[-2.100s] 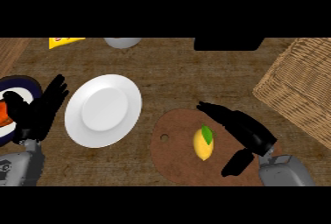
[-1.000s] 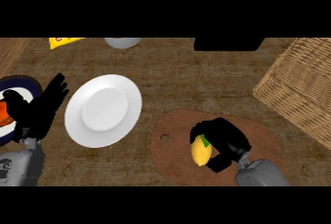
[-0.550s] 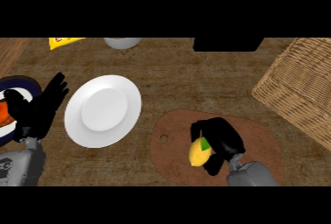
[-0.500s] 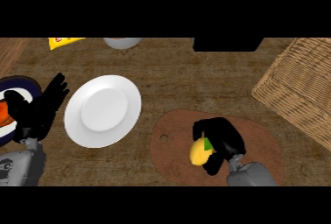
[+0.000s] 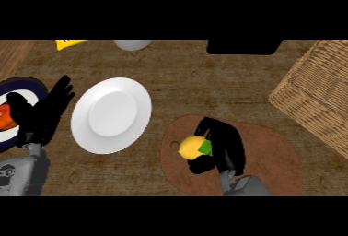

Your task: Pick the lemon from the cutting board and place it in the basket

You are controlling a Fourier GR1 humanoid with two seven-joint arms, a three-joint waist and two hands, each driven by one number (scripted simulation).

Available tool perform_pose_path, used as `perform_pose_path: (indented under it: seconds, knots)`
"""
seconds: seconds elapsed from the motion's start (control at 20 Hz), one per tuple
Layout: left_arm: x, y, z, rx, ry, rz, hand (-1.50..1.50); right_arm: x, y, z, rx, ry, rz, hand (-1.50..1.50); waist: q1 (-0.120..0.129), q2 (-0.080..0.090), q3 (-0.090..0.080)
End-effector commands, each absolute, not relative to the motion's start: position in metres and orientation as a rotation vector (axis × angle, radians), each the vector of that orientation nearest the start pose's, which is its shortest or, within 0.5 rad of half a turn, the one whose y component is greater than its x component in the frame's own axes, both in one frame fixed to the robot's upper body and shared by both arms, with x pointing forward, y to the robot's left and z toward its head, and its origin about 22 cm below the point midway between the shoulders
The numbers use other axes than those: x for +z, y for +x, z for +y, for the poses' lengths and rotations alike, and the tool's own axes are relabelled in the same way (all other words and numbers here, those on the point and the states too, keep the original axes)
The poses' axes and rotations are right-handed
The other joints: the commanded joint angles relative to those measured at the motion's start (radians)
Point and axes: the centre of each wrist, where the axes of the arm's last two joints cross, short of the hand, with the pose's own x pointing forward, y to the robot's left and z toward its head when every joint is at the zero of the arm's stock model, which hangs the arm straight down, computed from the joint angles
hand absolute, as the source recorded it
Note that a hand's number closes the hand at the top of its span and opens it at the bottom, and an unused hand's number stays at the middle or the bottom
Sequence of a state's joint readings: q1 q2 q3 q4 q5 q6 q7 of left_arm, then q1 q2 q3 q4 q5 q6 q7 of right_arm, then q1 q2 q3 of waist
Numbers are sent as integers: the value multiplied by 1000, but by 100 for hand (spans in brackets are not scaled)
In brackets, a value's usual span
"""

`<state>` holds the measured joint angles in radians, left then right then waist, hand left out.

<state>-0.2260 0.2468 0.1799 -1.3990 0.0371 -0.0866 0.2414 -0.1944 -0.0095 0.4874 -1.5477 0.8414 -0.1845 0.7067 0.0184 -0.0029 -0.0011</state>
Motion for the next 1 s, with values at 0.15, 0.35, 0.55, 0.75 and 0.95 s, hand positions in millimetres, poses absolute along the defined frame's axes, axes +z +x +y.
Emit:
perform_pose_path:
  seconds: [0.15, 0.35, 0.55, 0.75, 0.95]
  knots:
    - [42, 289, 327, -91, 188, -1365, 0, 96, 228, -52, 326, -648, -1613, 150, -3, -3, 0]
    - [33, 287, 326, -60, 208, -1383, 0, 129, 234, -47, 244, -816, -1599, 150, -17, -1, 0]
    - [26, 287, 305, -76, 185, -1373, 0, 169, 233, -45, 198, -926, -1574, 150, -19, -1, 0]
    - [33, 292, 317, -71, 201, -1367, 0, 204, 252, -65, 156, -989, -1542, 150, -19, 1, 0]
    - [28, 291, 317, -61, 200, -1376, 0, 232, 269, -78, 135, -1075, -1514, 150, -19, 1, 0]
